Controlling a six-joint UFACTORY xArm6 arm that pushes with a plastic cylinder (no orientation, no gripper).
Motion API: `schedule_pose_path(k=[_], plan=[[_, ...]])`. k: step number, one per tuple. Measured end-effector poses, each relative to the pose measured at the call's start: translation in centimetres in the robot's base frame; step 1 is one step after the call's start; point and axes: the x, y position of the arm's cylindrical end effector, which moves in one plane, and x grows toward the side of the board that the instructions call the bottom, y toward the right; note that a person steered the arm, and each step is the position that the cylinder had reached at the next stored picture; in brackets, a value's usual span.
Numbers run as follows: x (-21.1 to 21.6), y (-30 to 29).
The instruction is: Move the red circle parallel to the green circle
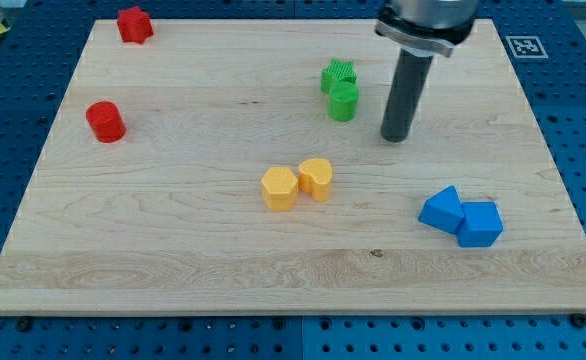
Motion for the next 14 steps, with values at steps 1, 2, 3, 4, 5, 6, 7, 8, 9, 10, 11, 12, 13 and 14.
schedule_pose_path(k=[1,2,3,4,5,6,7,8,9,10,11,12,13,14], plan=[[-0.3,-1.5],[0.0,-3.4],[0.2,-8.0],[0.1,-13.3],[-2.2,-19.7],[-6.3,-25.4],[-7.3,-30.1],[-7.5,-35.3],[-6.6,-39.5],[-2.0,-40.1],[1.2,-34.9],[1.4,-32.7],[1.4,-32.7],[-1.0,-33.2]])
